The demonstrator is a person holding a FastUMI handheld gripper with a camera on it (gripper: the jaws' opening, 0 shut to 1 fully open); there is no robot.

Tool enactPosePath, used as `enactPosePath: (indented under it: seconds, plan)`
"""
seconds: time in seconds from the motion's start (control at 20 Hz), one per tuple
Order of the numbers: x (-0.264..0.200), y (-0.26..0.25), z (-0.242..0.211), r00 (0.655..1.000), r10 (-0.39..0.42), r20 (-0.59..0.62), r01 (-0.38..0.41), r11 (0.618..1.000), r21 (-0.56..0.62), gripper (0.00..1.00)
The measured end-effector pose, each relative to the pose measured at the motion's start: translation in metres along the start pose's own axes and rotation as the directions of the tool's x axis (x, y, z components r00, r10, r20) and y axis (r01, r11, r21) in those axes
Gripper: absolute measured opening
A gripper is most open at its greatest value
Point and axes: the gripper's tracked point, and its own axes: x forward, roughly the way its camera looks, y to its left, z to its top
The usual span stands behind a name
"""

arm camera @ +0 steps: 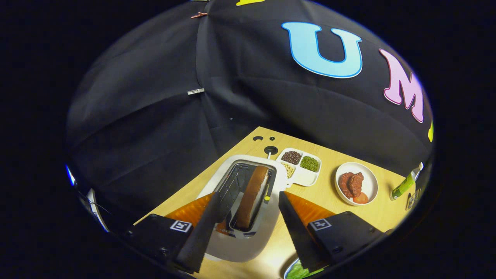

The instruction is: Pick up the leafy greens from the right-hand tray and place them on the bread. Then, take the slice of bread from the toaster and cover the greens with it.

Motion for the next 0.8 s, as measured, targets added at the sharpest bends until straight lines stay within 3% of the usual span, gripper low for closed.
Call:
enactPosePath:
  seconds: [0.1, 0.15, 0.4, 0.55, 0.8]
  plan:
    - [0.007, 0.000, -0.002, 1.000, -0.007, -0.010, 0.007, 1.000, 0.001, 0.79]
    - [0.009, 0.000, -0.004, 1.000, -0.008, -0.019, 0.008, 1.000, 0.003, 0.64]
    - [0.012, -0.001, -0.007, 0.999, -0.010, -0.048, 0.011, 1.000, 0.016, 0.20]
    - [0.005, 0.000, -0.005, 0.998, 0.020, -0.056, -0.019, 1.000, 0.013, 0.14]
    - [-0.023, -0.003, 0.025, 0.998, 0.059, 0.010, -0.059, 0.998, 0.019, 0.14]
